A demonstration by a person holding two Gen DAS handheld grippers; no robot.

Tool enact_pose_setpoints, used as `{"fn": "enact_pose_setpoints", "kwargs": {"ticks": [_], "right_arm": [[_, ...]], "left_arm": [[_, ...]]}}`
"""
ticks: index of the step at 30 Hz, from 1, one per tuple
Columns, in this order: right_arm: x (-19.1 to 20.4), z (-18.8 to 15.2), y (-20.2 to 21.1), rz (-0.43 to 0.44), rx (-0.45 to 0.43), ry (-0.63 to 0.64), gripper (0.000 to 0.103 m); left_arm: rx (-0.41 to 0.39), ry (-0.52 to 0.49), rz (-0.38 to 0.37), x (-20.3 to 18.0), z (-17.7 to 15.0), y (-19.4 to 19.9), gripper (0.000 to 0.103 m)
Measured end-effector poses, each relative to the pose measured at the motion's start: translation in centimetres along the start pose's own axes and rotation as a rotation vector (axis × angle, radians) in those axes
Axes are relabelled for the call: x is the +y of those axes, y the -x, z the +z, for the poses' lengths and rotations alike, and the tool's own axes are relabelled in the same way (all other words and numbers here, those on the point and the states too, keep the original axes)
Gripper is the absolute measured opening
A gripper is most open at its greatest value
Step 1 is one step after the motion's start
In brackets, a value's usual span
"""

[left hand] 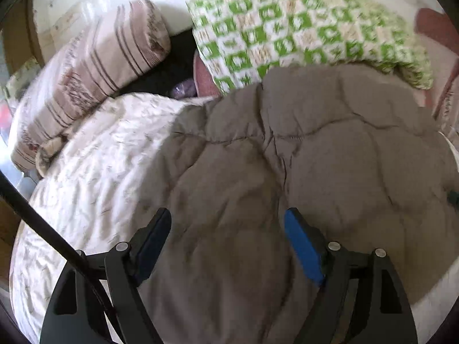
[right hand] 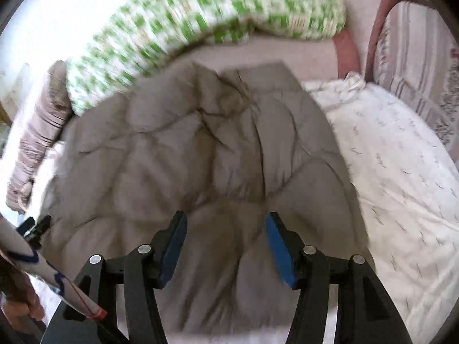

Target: Fold large clothes

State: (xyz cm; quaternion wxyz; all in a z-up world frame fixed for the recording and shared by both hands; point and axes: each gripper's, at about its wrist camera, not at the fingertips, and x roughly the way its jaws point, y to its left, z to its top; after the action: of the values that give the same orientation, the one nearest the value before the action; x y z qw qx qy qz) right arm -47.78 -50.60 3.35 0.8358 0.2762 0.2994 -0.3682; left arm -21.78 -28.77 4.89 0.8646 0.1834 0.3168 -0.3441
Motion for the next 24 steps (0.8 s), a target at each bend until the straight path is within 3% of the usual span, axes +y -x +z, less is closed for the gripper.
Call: {"fn": "enact_pose_setpoints", "kwargs": {"ticks": [3,6,8,9,12,15,24], "right_arm": [[0.0,-2.6,4.0,0.01,-0.069,-0.034,0.062],[0.9,-4.8,5.4,0.036,-0.087,-0.062,0.061],[2.6,-5.5,5.3,0.059,-0.076,-0.047,0.051],[3.5,-5.8,5.1,0.065,-0.077,-0.03,0.046],[6.7,-6.6,4.5,0.06,-0.123,0.048,0.045],[8.6,-6.7,3.4,0.039,-0.154,0.13,0.045],[9.4,-6.9,-3.1,0.003,-0.061,0.195,0.047]], "left_arm": [[-0.036,0.036,0.029,1.5,-2.9,3.3,0.081],[-0.048,0.117,0.072,2.7,-5.9,5.6,0.081],[-0.048,0.145,0.074,2.8,-7.0,6.1,0.081],[-0.046,0.148,0.063,2.6,-7.1,6.0,0.081],[-0.089,0.122,0.081,2.0,-6.8,5.8,0.081],[-0.103,0.129,0.048,1.7,-6.6,4.7,0.081],[-0.058,0.045,0.092,-0.2,-6.4,0.5,0.085]]}}
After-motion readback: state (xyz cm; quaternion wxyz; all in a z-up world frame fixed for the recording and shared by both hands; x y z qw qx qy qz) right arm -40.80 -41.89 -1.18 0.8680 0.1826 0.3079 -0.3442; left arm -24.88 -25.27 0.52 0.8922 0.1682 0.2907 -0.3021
